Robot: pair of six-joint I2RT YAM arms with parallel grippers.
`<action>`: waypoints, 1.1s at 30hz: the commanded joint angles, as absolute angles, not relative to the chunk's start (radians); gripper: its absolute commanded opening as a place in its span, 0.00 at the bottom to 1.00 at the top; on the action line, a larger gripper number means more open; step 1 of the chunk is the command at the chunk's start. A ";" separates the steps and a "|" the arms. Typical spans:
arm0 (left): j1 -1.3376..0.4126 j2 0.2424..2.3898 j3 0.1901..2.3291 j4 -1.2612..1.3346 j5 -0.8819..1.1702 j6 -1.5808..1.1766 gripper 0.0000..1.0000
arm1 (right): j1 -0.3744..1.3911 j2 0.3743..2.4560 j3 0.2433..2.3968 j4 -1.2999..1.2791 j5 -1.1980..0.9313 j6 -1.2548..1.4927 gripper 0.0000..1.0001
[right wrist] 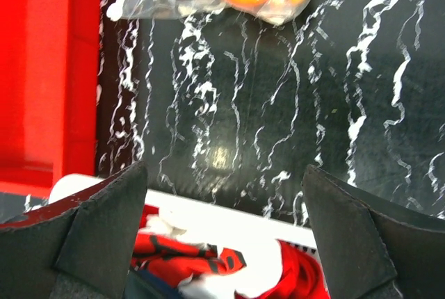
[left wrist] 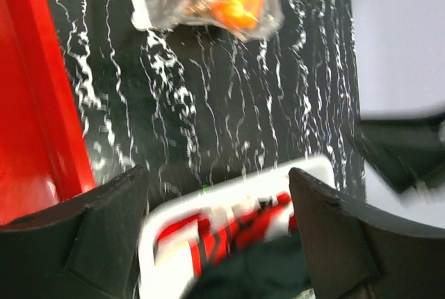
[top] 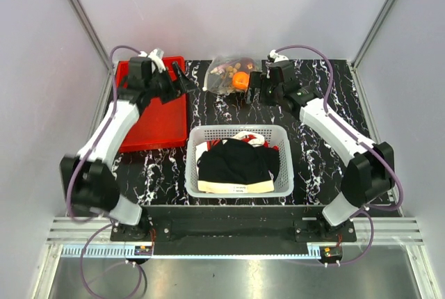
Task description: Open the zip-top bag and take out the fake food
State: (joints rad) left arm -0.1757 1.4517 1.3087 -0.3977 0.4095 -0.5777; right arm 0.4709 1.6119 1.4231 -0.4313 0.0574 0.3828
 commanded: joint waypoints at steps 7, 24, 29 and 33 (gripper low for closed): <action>-0.140 2.015 1.752 -0.275 0.596 -0.722 0.65 | 0.468 1.384 1.266 -0.413 -0.026 0.451 1.00; -0.169 2.295 1.893 -0.221 0.387 -0.784 0.57 | 0.468 1.175 1.157 -0.380 -0.021 0.410 1.00; -0.172 2.332 1.879 -0.138 0.426 -0.836 0.57 | 0.468 1.160 1.144 -0.370 -0.023 0.411 1.00; -0.172 2.342 1.850 -0.032 0.475 -0.876 0.49 | 0.466 1.161 1.135 -0.361 -0.031 0.416 1.00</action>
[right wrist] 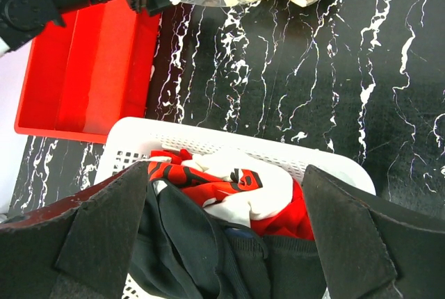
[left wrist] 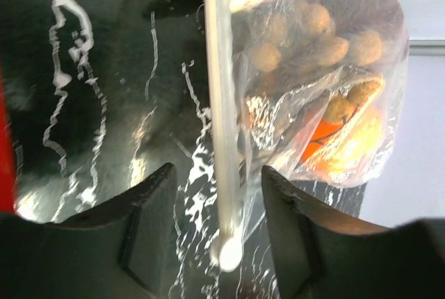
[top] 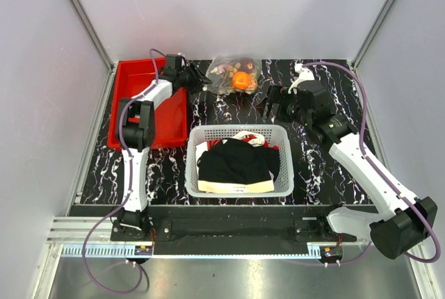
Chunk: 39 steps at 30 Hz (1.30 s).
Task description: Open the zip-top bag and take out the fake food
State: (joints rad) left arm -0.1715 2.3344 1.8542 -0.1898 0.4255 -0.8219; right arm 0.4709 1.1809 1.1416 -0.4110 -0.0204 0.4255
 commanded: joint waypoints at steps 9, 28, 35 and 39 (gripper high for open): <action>-0.173 2.304 1.835 0.038 0.514 -0.856 0.04 | 0.468 1.218 1.097 -0.321 -0.043 0.359 1.00; -0.434 1.861 1.614 -0.265 0.259 -1.168 0.00 | 0.468 1.399 0.854 0.538 -0.400 -0.255 1.00; -0.498 1.789 1.542 -0.265 0.198 -1.273 0.00 | 0.468 1.489 0.822 0.753 -0.327 -0.272 0.93; -0.529 1.760 1.531 -0.275 0.155 -1.325 0.00 | 0.475 1.512 0.799 0.804 -0.367 -0.235 0.90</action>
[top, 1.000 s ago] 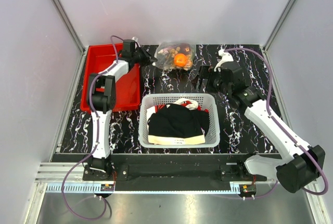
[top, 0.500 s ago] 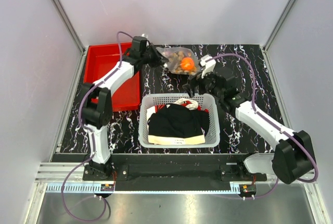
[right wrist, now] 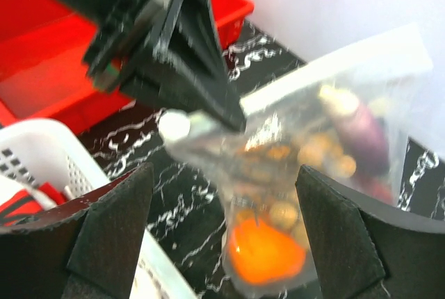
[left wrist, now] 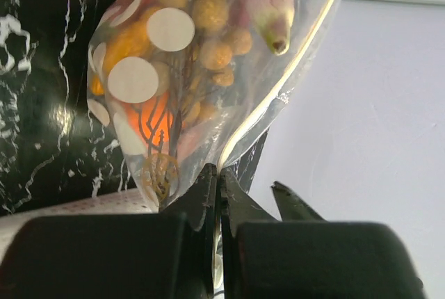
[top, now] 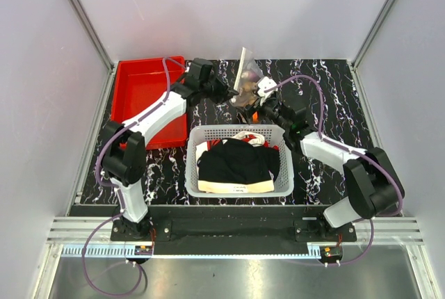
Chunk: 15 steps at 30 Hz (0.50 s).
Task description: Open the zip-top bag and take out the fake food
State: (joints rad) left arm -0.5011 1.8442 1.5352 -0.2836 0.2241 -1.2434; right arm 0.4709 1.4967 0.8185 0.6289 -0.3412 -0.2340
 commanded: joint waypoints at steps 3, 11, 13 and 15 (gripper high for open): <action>-0.557 1.749 1.539 -0.276 0.124 -1.341 0.00 | 0.502 1.522 0.769 0.857 -0.339 -0.227 0.90; -0.607 1.721 1.543 -0.268 0.094 -1.390 0.00 | 0.520 1.574 0.735 0.996 -0.192 -0.155 0.80; -0.617 1.698 1.523 -0.250 0.069 -1.413 0.00 | 0.520 1.589 0.738 0.999 -0.138 -0.144 0.70; -0.626 1.677 1.497 -0.224 0.052 -1.433 0.00 | 0.520 1.595 0.715 1.041 -0.075 -0.118 0.60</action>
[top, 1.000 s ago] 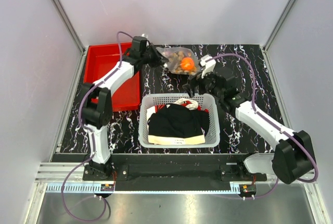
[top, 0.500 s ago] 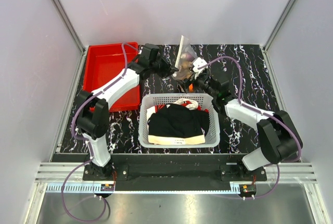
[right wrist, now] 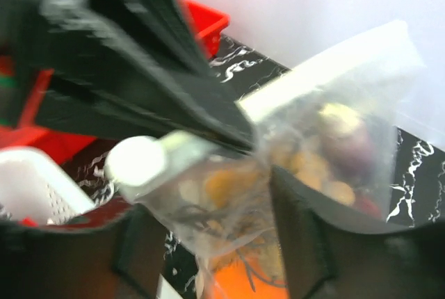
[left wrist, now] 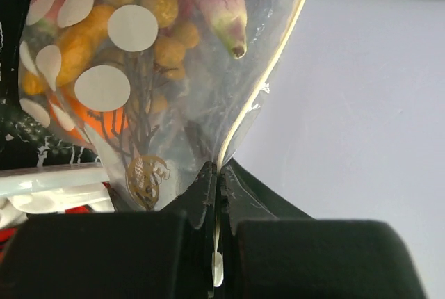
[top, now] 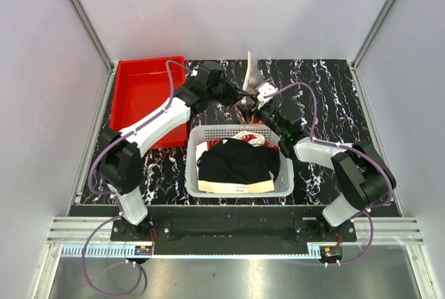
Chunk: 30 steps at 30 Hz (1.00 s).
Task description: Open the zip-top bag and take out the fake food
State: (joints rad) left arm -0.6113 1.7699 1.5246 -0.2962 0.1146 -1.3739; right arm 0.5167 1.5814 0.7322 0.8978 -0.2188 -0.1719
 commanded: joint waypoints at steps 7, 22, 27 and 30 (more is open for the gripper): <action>-0.635 1.657 1.462 -0.198 0.031 -1.434 0.00 | 0.520 1.566 0.673 1.106 -0.070 -0.104 0.01; -0.589 1.511 1.604 -0.372 0.187 -0.228 0.69 | 0.325 1.492 0.974 0.497 -0.867 -0.057 0.00; -0.588 1.514 1.625 -0.456 0.355 0.220 0.64 | 0.250 1.569 1.075 0.407 -1.064 -0.006 0.00; -0.594 1.508 1.595 -0.434 0.380 0.414 0.61 | 0.238 1.626 1.163 0.306 -1.149 -0.006 0.00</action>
